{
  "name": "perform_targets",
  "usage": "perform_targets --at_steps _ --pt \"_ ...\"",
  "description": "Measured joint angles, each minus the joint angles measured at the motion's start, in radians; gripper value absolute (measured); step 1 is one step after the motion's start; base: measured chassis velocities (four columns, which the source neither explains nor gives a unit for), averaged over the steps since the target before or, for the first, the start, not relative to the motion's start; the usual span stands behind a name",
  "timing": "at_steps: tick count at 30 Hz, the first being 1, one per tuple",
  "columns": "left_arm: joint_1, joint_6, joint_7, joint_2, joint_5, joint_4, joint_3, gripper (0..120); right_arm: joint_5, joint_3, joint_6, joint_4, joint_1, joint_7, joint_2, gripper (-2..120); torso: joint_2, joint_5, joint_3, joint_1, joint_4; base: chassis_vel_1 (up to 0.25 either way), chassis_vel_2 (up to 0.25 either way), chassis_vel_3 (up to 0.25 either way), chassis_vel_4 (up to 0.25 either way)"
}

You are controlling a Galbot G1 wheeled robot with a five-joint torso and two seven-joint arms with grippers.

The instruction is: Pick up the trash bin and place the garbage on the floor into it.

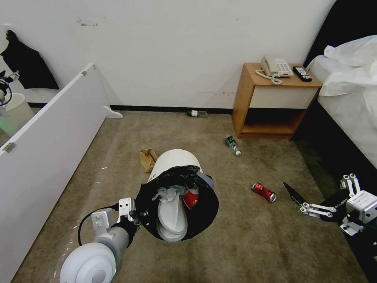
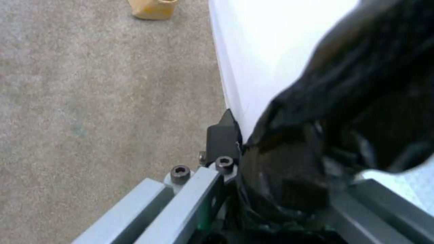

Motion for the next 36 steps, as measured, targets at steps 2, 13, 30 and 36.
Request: perform_targets --at_steps 2,13,30,36 --pt "0.0 0.0 0.0 -0.001 0.001 0.0 0.0 0 0.0 0.0 0.0 0.0 0.0 -0.002 0.003 100 0.0 -0.0001 0.0 0.0 -0.0001 0.0 0.0 0.0 0.0" --pt "-0.003 0.0 0.001 -0.002 0.004 0.008 0.001 0 0.003 -0.001 0.0 -0.003 0.007 -0.01 0.009 100 0.0 0.0 0.0 0.0 -0.0003 0.0 0.0 0.0 0.0" --pt "-0.013 0.0 0.002 -0.003 0.021 0.022 0.006 0 0.01 -0.006 0.0 -0.014 0.018 -0.02 0.015 100 0.0 0.0 0.0 0.0 -0.0005 -0.01 -0.007 -0.008 -0.007" --pt "-0.017 0.0 0.004 -0.005 0.014 0.027 0.009 0 0.017 -0.006 0.001 -0.015 0.017 -0.014 0.003 100 0.0 0.0 0.0 0.0 -0.0008 -0.037 -0.037 -0.031 -0.036"
